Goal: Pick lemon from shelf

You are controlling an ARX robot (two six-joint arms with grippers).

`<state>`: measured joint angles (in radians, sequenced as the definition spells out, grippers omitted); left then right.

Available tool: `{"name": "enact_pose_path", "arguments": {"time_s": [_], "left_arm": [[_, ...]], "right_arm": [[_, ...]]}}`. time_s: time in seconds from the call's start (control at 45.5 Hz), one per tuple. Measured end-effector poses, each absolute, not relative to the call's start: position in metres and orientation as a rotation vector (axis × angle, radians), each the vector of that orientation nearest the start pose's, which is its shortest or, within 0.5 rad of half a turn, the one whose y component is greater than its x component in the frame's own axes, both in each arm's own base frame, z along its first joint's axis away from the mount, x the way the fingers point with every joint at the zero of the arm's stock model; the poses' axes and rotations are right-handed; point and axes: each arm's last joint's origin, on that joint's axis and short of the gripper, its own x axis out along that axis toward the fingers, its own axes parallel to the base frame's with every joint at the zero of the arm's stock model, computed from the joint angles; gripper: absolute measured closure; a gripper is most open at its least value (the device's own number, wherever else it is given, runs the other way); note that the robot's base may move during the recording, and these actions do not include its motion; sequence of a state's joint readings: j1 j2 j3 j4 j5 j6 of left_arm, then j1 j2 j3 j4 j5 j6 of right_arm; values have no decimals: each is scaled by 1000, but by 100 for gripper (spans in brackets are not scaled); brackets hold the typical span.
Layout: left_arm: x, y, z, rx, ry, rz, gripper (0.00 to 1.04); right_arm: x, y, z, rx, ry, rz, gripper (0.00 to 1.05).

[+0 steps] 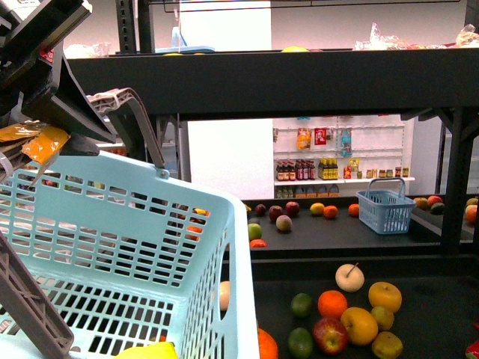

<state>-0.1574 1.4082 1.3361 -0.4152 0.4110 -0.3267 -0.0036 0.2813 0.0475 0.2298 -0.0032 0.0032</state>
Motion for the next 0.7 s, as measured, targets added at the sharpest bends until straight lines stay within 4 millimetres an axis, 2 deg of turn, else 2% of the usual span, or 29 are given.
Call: {"name": "enact_pose_path", "arguments": {"time_s": [0.176, 0.374, 0.462, 0.704], "left_arm": [[304, -60, 362, -374, 577, -473, 86], [304, -60, 362, -374, 577, -473, 86], [304, -60, 362, -374, 577, -473, 86], [304, -60, 362, -374, 578, -473, 86]], "right_arm": [[111, 0, 171, 3, -7, -1, 102], [108, 0, 171, 3, -15, 0, 102], [101, 0, 166, 3, 21, -3, 102], [97, 0, 168, 3, -10, -5, 102]]}}
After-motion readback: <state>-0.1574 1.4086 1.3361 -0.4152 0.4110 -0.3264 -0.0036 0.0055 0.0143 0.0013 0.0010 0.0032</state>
